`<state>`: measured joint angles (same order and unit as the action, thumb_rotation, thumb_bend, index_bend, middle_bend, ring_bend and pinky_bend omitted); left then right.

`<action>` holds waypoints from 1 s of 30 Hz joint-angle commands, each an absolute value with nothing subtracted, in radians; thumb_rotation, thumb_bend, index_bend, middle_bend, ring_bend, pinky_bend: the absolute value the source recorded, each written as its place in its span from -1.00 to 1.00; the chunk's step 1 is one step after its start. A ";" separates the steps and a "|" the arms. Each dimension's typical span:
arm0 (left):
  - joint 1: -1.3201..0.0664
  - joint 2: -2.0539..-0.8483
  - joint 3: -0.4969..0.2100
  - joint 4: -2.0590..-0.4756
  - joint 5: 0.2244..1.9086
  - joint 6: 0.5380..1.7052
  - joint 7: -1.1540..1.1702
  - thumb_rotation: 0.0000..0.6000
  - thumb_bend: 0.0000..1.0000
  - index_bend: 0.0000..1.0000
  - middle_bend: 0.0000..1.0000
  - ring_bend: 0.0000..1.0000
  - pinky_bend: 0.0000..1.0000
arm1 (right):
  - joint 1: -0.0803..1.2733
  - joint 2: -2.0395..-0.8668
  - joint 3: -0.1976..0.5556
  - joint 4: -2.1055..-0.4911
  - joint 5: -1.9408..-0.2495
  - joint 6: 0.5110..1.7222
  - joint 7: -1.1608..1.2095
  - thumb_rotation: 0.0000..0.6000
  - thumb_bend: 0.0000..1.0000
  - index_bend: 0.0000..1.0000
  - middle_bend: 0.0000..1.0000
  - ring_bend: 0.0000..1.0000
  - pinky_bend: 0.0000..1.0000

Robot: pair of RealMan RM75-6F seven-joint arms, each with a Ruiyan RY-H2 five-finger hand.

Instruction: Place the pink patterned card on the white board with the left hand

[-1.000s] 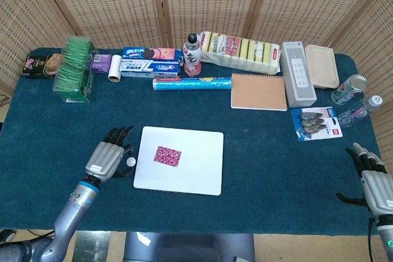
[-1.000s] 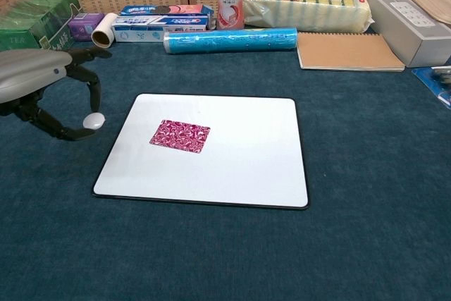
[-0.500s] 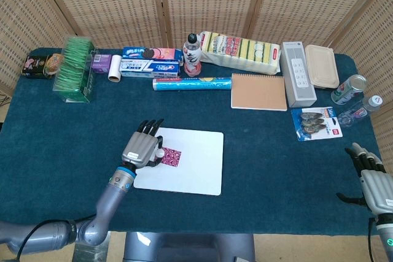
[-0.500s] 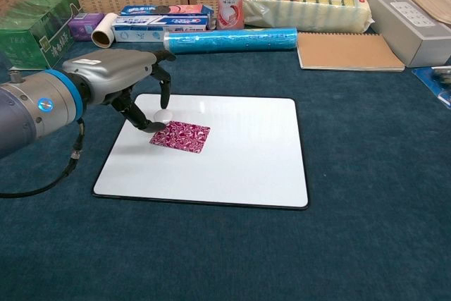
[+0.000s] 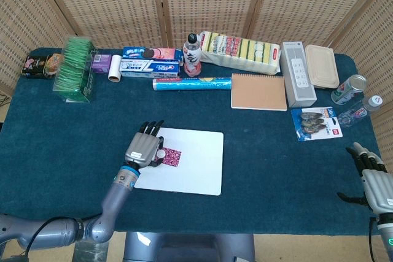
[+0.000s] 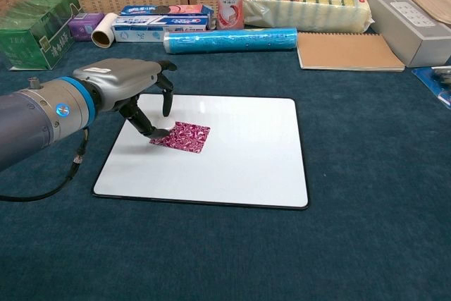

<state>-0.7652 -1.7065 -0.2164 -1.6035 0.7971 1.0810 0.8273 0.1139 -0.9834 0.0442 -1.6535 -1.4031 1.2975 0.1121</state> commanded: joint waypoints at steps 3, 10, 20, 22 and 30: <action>-0.777 -1.715 -0.212 -1.597 0.790 1.080 0.821 1.00 -0.51 0.00 -1.00 -1.00 -0.90 | 0.113 -0.983 0.044 -1.653 -1.404 1.299 0.113 1.00 -1.00 -0.94 -1.00 -1.00 -1.00; -0.795 -1.719 -0.194 -1.596 0.751 1.098 0.853 1.00 -0.53 -0.31 -1.00 -1.00 -0.90 | 0.114 -0.980 0.048 -1.651 -1.397 1.298 0.119 1.00 -1.00 -0.94 -1.00 -1.00 -1.00; -0.795 -1.688 -0.188 -1.651 0.780 1.115 0.807 1.00 -0.60 -0.90 -1.00 -1.00 -0.90 | 0.112 -0.981 0.047 -1.653 -1.399 1.302 0.111 1.00 -1.00 -0.94 -1.00 -1.00 -1.00; -0.779 -1.659 -0.179 -1.688 0.820 1.132 0.779 1.00 -0.65 -0.99 -1.00 -1.00 -0.90 | 0.112 -0.981 0.047 -1.652 -1.398 1.302 0.112 1.00 -1.00 -0.94 -1.00 -1.00 -1.00; -0.633 -1.435 -0.053 -1.857 1.061 1.300 0.676 1.00 -0.82 -1.00 -1.00 -1.00 -0.90 | 0.109 -0.982 0.053 -1.653 -1.396 1.314 0.115 1.00 -1.00 -0.94 -1.00 -1.00 -1.00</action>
